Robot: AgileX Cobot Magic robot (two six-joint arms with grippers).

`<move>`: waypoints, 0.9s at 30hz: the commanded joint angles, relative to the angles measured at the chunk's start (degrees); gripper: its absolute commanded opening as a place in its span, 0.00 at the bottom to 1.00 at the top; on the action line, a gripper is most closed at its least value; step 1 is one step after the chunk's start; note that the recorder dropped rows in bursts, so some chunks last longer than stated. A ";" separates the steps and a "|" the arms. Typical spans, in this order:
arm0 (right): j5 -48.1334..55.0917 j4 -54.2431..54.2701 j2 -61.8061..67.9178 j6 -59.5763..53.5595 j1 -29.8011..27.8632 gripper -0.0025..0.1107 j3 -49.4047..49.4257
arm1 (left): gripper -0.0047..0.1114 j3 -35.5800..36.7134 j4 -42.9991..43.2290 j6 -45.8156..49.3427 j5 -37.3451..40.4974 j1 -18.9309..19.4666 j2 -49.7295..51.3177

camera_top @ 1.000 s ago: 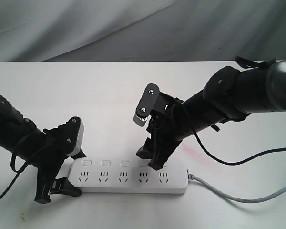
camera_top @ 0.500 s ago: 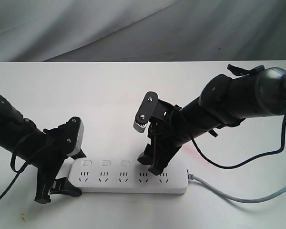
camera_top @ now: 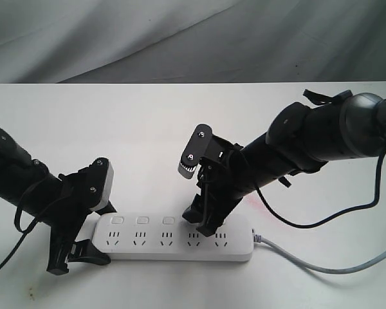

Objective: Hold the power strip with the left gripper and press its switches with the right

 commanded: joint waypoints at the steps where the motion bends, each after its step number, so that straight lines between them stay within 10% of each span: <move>1: -0.05 -1.18 1.06 0.00 0.15 0.58 0.13 | 0.59 0.12 0.54 0.47 -2.55 -0.19 0.51; 27: -2.30 -1.88 1.15 0.01 -1.59 0.58 2.46 | 0.59 0.12 0.54 0.50 -2.55 -0.19 0.51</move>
